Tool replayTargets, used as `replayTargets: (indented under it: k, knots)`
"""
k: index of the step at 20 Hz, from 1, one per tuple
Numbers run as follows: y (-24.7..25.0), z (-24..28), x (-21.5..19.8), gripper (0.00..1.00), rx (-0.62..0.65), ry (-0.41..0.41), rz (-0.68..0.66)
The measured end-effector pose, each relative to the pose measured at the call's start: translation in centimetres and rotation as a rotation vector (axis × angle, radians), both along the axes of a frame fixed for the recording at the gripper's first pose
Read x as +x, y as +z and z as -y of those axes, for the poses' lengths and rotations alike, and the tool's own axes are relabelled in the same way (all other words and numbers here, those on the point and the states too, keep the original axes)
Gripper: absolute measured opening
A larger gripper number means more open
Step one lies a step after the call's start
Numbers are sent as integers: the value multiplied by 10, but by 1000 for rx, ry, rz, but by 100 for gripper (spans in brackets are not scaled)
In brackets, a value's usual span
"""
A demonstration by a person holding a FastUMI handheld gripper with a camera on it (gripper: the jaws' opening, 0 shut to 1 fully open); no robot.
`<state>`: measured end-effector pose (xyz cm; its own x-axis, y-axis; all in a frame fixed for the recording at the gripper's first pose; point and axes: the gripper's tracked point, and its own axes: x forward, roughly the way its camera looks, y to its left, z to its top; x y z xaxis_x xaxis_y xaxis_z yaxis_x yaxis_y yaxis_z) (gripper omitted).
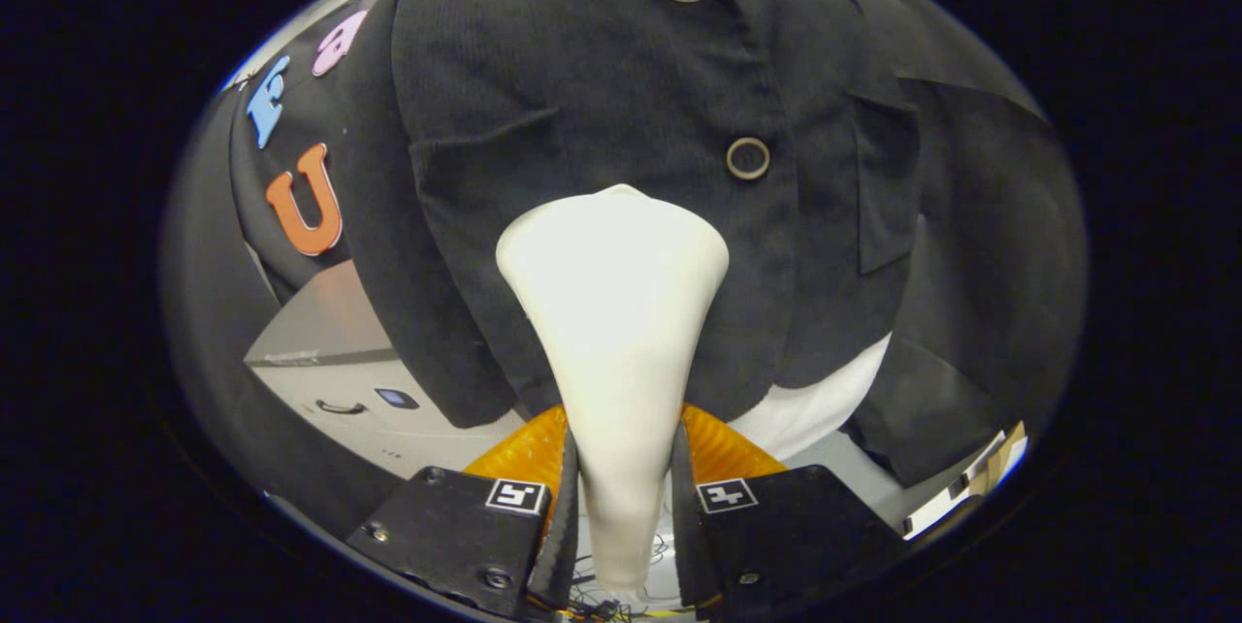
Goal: Iron the clothes twice with a garment steamer, once on the left side and once on the right side.
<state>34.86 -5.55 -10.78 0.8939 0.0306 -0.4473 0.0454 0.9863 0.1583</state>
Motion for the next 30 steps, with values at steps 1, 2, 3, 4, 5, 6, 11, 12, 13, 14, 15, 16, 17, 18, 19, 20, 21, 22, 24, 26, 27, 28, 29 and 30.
replayTargets:
  k: [1, 2, 3, 4, 5, 6, 11, 12, 13, 14, 15, 16, 17, 18, 19, 20, 21, 22, 24, 26, 27, 28, 29, 30]
  knots:
    - [-6, 0, 1, 43, -1, 0, -9]
    - [-13, -1, 0, 43, -4, -1, -19]
    - [-18, 0, -1, 43, -5, -2, -28]
    - [-25, -1, -2, 43, -7, 0, -38]
    - [-32, 0, -2, 43, -8, 0, -48]
    - [-38, -1, -3, 43, -8, 1, -59]
    - [-64, 4, -9, 43, -14, 6, -108]
    - [-70, 5, -11, 43, -13, 7, -121]
    - [-74, 7, -13, 43, -9, 7, -133]
    - [-79, 8, -16, 43, -4, 5, -143]
    - [-82, 8, -18, 43, 2, 3, -153]
    - [-84, 7, -23, 43, 10, 1, -156]
    - [-82, 8, -29, 43, 18, -4, -155]
    - [-79, 8, -34, 43, 28, -10, -149]
    - [-75, 10, -37, 43, 36, -17, -140]
    - [-70, 14, -41, 43, 43, -23, -129]
    - [-62, 18, -48, 43, 52, -31, -118]
    - [-54, 21, -55, 43, 61, -40, -102]
    - [-33, 32, -69, 43, 74, -62, -62]
    - [-7, 46, -85, 43, 82, -83, -14]
    - [7, 54, -93, 43, 81, -95, 10]
    - [22, 63, -100, 43, 80, -108, 40]
    - [39, 73, -105, 43, 74, -119, 72]
    - [57, 80, -109, 43, 70, -127, 103]
